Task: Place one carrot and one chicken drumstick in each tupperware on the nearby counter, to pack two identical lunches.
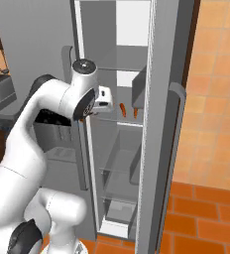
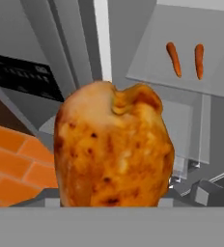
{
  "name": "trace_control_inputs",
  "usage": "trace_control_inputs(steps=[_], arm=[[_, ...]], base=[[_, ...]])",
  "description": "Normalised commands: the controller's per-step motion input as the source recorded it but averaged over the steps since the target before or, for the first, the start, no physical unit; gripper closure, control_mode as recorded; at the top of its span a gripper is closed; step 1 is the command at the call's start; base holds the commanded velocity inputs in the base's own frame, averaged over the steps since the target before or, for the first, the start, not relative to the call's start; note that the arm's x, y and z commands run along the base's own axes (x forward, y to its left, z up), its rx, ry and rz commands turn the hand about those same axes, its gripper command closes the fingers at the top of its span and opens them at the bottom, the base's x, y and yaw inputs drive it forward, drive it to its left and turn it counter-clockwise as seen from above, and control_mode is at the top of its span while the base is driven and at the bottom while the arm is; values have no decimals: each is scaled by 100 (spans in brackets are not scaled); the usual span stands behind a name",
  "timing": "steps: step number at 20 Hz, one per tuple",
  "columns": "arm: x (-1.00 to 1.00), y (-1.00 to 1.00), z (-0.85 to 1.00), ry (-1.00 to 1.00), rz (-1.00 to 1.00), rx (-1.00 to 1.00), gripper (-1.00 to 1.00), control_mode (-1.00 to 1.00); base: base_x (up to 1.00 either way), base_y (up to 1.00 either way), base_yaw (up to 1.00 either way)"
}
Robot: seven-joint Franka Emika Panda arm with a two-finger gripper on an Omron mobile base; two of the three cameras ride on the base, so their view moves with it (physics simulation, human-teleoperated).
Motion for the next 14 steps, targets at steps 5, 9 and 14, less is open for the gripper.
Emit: trace_control_inputs(steps=[5,9,14], arm=[[-80,64,10,-13,0,1,100,-100],[-34,41,7,-4,0,0,100,100],[0,0,0,0,0,0,100,100]], base=[[0,0,0],[-23,49,0],[-22,100,1]])
